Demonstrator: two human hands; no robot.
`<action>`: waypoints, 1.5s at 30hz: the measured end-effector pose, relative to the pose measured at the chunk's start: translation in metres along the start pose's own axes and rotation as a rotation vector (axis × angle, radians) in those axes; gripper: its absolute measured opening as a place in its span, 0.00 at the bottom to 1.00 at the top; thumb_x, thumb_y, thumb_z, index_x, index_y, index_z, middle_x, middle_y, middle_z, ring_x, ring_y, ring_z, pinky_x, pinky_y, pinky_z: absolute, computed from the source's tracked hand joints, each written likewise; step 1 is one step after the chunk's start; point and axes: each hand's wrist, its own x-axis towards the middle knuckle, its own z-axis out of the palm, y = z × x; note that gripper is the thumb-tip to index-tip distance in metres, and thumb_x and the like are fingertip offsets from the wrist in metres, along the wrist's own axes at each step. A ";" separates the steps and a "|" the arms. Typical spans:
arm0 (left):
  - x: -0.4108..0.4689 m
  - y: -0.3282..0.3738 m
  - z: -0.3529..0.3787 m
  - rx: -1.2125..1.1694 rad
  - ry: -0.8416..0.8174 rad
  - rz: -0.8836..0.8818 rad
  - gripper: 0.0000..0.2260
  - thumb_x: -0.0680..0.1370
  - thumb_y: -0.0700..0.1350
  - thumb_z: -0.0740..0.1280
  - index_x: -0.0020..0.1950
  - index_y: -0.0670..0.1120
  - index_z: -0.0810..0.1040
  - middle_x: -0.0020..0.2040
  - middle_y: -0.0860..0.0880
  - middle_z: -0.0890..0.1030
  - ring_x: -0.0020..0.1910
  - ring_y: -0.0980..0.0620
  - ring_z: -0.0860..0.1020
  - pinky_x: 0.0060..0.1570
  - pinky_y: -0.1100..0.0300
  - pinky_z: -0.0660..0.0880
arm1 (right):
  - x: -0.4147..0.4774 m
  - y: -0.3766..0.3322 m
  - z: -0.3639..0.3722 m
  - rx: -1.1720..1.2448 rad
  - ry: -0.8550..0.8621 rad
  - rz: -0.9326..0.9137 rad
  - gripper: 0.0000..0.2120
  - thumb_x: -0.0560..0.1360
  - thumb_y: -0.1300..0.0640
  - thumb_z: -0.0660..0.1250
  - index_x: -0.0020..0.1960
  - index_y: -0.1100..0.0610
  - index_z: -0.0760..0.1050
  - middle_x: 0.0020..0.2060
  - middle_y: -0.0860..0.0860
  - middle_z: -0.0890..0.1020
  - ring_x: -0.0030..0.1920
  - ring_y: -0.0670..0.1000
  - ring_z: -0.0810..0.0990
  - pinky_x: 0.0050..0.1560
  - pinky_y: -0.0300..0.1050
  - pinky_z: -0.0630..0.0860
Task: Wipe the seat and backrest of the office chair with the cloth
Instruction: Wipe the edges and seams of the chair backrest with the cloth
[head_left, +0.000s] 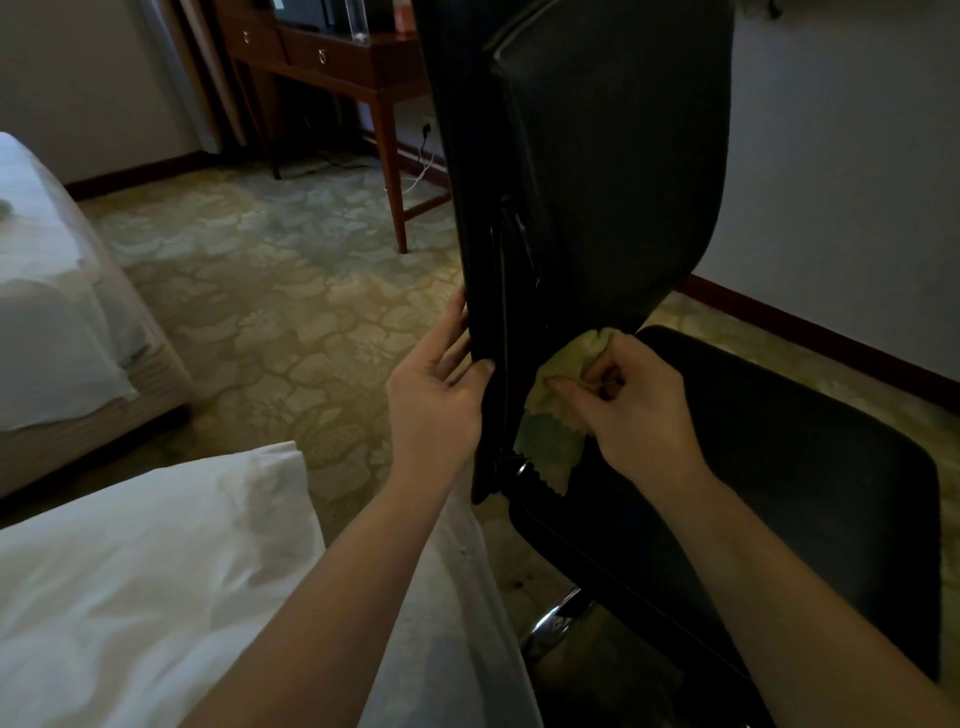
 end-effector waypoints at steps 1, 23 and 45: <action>0.000 0.000 0.000 0.001 -0.003 0.001 0.30 0.79 0.27 0.66 0.69 0.59 0.73 0.62 0.61 0.82 0.66 0.57 0.79 0.60 0.60 0.79 | -0.004 0.009 0.001 -0.020 -0.005 -0.004 0.09 0.72 0.60 0.76 0.43 0.59 0.76 0.40 0.52 0.80 0.43 0.51 0.81 0.48 0.53 0.81; -0.002 -0.004 0.003 0.034 0.015 0.006 0.31 0.79 0.28 0.66 0.69 0.62 0.72 0.63 0.63 0.80 0.66 0.59 0.78 0.63 0.59 0.77 | -0.026 0.041 0.014 -0.160 -0.030 0.058 0.10 0.72 0.59 0.77 0.42 0.58 0.75 0.40 0.49 0.78 0.41 0.45 0.78 0.42 0.39 0.78; -0.003 -0.006 0.005 0.045 0.025 0.013 0.31 0.79 0.27 0.65 0.71 0.58 0.70 0.58 0.68 0.80 0.65 0.62 0.78 0.59 0.68 0.76 | -0.049 0.047 0.029 -0.348 0.122 -0.236 0.03 0.74 0.65 0.73 0.46 0.62 0.80 0.49 0.53 0.77 0.46 0.51 0.79 0.46 0.49 0.81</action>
